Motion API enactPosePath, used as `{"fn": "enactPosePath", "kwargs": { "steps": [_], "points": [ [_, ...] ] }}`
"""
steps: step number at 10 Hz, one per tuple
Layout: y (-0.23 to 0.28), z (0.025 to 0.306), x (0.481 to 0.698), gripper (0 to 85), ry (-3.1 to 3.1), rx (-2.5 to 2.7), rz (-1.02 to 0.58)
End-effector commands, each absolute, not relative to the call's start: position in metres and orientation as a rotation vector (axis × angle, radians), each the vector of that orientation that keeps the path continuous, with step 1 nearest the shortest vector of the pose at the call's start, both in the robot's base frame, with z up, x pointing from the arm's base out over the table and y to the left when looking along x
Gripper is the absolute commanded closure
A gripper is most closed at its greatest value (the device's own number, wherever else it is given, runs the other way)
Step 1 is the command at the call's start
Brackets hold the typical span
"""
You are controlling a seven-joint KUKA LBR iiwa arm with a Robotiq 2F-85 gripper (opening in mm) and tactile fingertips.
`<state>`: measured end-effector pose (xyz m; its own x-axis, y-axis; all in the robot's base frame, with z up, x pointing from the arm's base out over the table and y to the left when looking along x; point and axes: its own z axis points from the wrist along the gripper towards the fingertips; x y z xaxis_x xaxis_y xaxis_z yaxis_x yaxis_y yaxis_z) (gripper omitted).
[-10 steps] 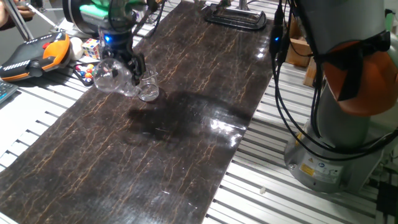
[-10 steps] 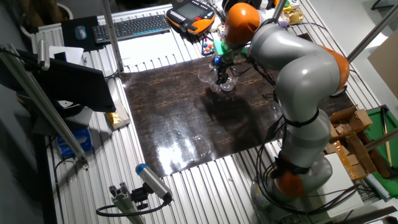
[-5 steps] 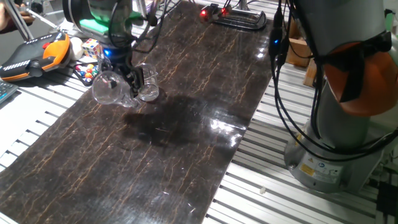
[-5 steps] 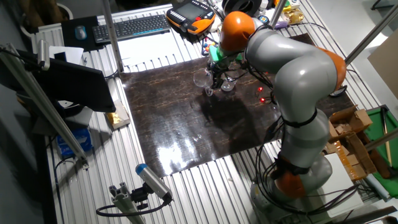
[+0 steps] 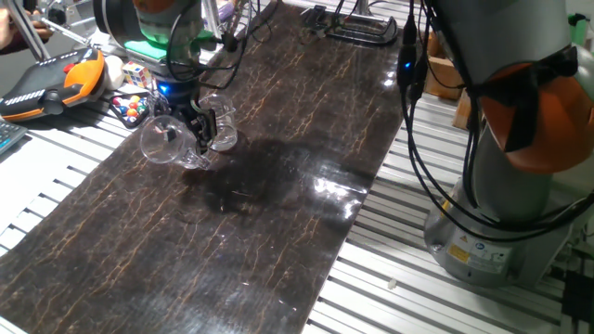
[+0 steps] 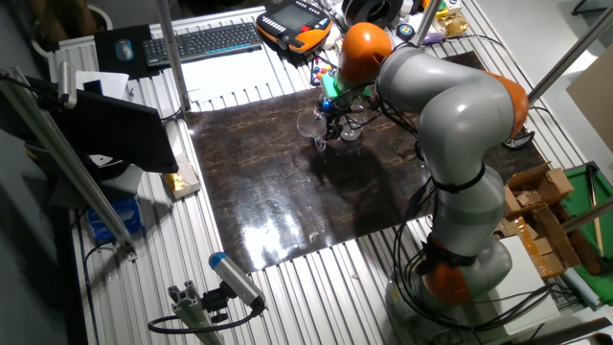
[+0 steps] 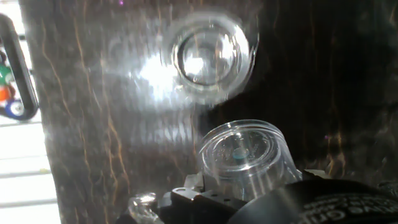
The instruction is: Pour the water from one cup into another empty cup
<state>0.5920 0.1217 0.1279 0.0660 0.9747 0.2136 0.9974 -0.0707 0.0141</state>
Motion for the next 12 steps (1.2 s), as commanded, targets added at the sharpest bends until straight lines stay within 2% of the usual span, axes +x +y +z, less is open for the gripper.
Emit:
{"fn": "enactPosePath", "kwargs": {
  "steps": [1,12],
  "points": [
    [0.1223,0.1261,0.5925,84.3,-2.032,-2.183,-0.265],
    [0.1213,0.1192,0.5935,84.3,-2.063,-2.139,-0.260]
  ]
}}
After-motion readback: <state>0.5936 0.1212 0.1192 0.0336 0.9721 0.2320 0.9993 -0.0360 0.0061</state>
